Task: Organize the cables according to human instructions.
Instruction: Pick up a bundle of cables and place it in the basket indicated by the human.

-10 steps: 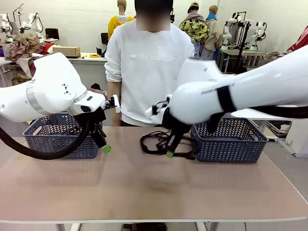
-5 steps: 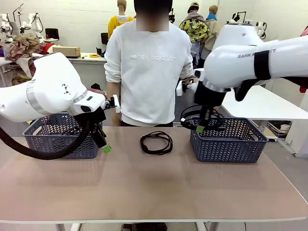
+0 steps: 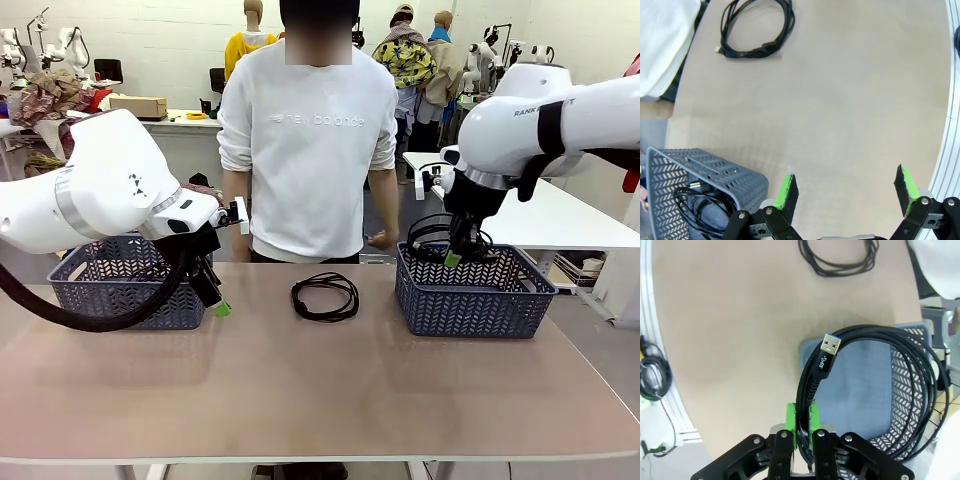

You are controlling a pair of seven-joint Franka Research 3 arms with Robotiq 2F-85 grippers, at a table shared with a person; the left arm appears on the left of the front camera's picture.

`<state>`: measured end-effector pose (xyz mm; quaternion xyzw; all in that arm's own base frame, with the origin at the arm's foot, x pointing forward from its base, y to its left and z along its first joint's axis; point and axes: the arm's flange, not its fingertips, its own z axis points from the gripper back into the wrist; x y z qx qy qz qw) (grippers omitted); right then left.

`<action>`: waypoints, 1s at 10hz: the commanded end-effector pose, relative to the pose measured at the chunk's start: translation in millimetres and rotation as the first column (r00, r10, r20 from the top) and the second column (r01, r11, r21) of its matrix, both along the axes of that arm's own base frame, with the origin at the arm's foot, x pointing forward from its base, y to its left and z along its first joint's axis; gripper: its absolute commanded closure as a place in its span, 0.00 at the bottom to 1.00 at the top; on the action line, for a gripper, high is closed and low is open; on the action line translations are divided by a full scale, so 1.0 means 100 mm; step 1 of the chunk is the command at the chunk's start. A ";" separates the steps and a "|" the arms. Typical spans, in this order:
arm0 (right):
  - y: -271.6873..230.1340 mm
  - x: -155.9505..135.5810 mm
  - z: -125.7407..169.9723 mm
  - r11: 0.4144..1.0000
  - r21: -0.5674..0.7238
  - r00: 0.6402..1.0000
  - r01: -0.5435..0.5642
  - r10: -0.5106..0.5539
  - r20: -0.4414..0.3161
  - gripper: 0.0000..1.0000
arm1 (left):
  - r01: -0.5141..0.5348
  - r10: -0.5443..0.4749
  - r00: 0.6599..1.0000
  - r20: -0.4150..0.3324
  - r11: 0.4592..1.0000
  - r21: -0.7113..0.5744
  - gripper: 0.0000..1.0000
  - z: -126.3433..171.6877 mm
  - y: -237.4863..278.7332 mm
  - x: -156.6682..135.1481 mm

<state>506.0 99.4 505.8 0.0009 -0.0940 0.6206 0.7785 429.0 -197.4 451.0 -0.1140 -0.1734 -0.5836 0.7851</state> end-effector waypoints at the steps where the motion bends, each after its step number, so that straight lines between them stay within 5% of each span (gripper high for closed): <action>1: -0.05 0.17 0.08 0.999 0.028 0.999 -0.022 0.022 0.025 1.00 | -0.005 0.005 1.000 0.002 1.000 0.000 0.00 0.00 0.02 0.00; 8: -0.06 0.10 -0.01 1.000 0.003 1.000 0.001 -0.001 0.002 1.00 | -0.005 0.005 1.000 0.002 1.000 0.000 0.00 0.00 0.02 0.00; 9: -0.02 0.12 -0.03 1.000 0.015 1.000 0.004 -0.004 -0.006 0.88 | -0.005 0.005 1.000 0.002 1.000 0.000 0.00 0.00 0.02 0.00; 10: -0.07 0.20 -0.07 1.000 -0.025 1.000 -0.008 0.009 0.018 0.88 | -0.005 0.005 1.000 0.002 1.000 0.000 0.00 0.00 0.02 0.00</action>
